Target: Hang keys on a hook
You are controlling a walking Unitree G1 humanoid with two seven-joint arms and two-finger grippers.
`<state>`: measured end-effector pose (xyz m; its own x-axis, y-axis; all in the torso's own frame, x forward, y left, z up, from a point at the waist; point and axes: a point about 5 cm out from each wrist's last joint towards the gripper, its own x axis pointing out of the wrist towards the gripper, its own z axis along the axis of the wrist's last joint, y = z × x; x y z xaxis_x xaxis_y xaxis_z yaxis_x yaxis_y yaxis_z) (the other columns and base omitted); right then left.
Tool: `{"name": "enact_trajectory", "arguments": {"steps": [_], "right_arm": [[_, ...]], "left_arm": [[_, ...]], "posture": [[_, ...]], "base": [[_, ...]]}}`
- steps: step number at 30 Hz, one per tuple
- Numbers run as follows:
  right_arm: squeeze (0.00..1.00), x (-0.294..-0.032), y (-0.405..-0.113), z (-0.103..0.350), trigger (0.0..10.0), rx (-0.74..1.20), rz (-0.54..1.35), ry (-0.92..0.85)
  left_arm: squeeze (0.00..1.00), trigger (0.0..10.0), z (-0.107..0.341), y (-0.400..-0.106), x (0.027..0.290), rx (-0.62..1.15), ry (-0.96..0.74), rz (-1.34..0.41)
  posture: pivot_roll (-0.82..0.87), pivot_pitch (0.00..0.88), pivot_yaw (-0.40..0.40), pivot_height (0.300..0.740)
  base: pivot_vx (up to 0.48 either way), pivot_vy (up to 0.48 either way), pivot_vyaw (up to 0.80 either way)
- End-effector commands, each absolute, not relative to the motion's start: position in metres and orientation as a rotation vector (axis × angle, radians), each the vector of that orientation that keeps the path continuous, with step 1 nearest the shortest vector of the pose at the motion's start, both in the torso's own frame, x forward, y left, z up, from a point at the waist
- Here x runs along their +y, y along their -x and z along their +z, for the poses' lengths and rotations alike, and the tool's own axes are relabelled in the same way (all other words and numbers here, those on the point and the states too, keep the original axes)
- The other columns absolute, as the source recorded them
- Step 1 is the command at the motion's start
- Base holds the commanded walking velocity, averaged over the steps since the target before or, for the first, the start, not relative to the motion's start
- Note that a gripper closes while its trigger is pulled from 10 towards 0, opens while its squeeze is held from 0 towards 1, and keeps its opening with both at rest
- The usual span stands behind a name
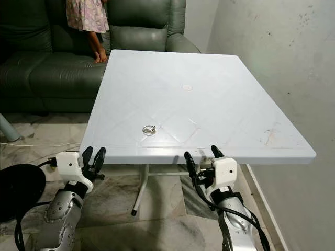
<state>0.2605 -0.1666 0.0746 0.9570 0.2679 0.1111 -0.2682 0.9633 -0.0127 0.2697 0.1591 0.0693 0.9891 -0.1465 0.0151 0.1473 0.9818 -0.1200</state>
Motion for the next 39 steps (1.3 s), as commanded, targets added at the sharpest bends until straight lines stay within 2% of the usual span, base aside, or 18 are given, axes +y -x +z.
{"name": "enact_trajectory", "arguments": {"steps": [1,18,39], "right_arm": [[0.0,-0.1684,-0.2594,0.079,10.0,-0.126,0.268,0.006],[0.0,-0.1678,-0.2573,0.0797,10.0,-0.119,0.289,0.062],[0.0,-0.166,-0.2589,0.0787,10.0,-0.1,0.292,0.094]], "left_arm": [[0.0,10.0,0.0727,-0.2687,0.1572,-0.011,0.108,-0.163],[0.0,10.0,0.0707,-0.2694,0.1514,0.015,0.124,-0.177],[0.0,10.0,0.0725,-0.2697,0.1516,0.018,0.134,-0.17]], "posture": [[0.14,0.0,-0.086,0.74],[0.12,0.0,-0.084,0.74],[0.13,0.0,-0.088,0.74]], "base": [[0.0,0.0,0.0],[0.0,0.0,0.0],[0.0,0.0,0.77]]}}
